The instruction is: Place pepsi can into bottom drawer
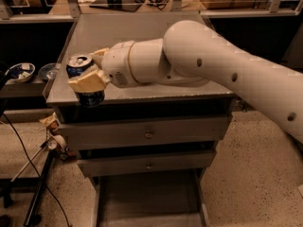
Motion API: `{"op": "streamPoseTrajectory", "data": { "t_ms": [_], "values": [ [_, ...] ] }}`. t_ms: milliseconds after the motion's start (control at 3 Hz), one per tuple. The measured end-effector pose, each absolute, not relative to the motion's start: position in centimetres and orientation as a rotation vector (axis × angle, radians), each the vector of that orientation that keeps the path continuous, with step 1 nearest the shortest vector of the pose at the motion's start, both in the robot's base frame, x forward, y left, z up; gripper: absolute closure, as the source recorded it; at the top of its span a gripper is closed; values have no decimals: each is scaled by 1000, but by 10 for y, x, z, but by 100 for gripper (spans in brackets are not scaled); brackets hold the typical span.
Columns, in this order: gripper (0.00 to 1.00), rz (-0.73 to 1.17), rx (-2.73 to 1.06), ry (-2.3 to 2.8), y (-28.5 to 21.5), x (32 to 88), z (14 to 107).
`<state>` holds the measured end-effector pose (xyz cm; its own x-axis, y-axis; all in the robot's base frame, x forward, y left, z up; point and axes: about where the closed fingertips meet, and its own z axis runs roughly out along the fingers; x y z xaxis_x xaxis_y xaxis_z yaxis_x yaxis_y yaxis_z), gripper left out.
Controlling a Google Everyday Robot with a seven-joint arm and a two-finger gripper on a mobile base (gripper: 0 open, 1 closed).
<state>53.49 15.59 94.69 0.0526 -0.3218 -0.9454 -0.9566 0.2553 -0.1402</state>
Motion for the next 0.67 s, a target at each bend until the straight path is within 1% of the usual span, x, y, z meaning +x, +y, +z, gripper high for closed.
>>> {"op": "streamPoseTrajectory", "data": {
  "t_ms": [333, 667],
  "values": [
    [100, 766, -1206, 1484, 150, 513, 944],
    [100, 767, -1195, 1486, 148, 509, 944]
  ]
}}
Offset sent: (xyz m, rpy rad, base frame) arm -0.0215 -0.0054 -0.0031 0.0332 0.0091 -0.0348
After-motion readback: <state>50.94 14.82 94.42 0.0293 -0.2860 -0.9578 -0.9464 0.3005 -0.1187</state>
